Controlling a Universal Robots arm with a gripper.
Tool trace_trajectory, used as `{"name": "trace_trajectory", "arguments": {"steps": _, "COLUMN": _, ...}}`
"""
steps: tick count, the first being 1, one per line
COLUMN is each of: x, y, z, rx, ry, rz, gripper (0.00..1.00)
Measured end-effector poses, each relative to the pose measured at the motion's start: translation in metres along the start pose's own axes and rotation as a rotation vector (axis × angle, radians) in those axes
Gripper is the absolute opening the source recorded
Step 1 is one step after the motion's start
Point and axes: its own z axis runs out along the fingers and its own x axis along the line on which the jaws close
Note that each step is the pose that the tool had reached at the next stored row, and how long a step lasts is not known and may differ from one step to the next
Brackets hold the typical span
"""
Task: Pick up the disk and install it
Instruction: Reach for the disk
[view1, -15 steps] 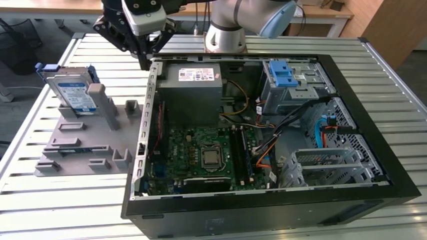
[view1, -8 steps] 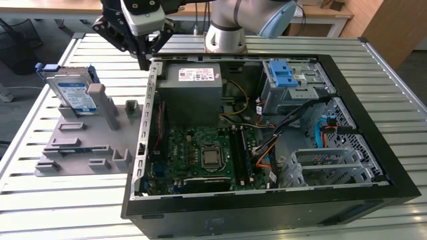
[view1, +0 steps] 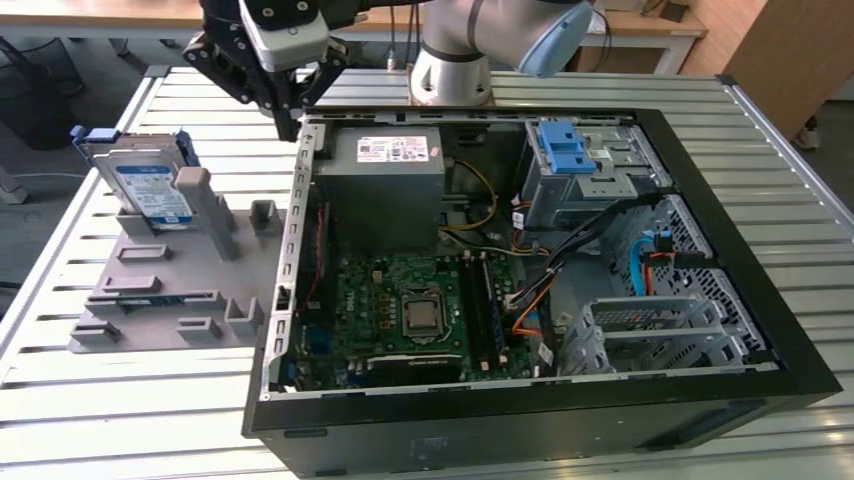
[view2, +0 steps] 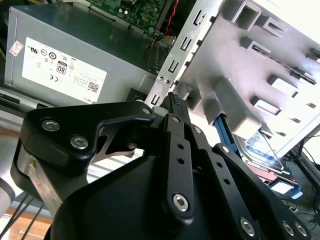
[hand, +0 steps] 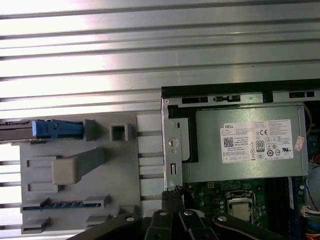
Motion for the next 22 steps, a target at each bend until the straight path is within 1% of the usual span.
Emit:
{"name": "trace_trajectory", "arguments": {"steps": 10, "x": 0.0018, "y": -0.0001, "z": 0.0002, "rx": 0.0, "ry": 0.0001, "rz": 0.0, "gripper": 0.11}}
{"name": "trace_trajectory", "arguments": {"steps": 22, "x": 0.0077, "y": -0.0005, "z": 0.0005, "rx": 0.0, "ry": 0.0001, "rz": 0.0, "gripper": 0.11}}
